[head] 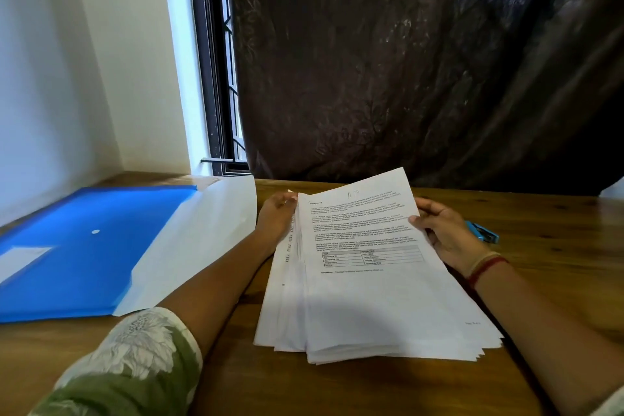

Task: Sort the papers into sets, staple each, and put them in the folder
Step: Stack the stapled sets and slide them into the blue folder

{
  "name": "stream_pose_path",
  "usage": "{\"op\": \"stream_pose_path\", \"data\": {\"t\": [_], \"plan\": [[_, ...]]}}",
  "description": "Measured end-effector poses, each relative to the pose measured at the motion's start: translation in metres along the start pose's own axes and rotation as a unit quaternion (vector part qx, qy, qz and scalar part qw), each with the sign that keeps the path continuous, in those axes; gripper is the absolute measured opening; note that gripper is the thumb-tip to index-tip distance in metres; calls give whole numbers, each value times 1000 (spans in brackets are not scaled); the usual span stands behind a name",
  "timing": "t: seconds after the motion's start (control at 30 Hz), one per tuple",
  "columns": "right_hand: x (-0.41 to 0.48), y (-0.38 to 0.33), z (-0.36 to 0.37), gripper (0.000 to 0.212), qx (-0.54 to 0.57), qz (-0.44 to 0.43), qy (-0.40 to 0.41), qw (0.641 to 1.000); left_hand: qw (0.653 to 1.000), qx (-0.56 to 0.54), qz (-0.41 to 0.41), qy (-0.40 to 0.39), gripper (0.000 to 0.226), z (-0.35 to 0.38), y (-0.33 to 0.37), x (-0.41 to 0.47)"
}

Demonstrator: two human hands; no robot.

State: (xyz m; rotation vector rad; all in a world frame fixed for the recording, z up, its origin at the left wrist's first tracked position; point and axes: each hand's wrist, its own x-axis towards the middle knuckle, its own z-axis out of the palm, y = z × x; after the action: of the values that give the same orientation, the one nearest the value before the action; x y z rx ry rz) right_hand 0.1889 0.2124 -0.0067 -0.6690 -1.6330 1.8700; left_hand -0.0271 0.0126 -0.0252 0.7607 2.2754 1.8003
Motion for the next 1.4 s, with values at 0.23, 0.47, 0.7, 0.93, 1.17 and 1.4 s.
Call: {"op": "stream_pose_path", "data": {"t": [0.23,0.47,0.7,0.93,1.17,1.4], "plan": [[0,2,-2,34,31,-5,-19,999,995,19,87,40,35,5,-2,-5],[3,5,-4,31,25,-3,-25,999,993,7,108,41,14,2,-5,-5],[5,5,-3,32,34,-2,-28,999,987,-10,160,24,13,3,-5,-9],[4,4,-3,32,41,0,-31,999,984,-13,159,74,13,3,1,-13],[8,6,-5,30,29,-3,-25,999,985,-32,162,60,6,4,9,-23],[6,8,0,28,-108,-69,48,991,975,-161,153,-3,7,0,22,-24]]}}
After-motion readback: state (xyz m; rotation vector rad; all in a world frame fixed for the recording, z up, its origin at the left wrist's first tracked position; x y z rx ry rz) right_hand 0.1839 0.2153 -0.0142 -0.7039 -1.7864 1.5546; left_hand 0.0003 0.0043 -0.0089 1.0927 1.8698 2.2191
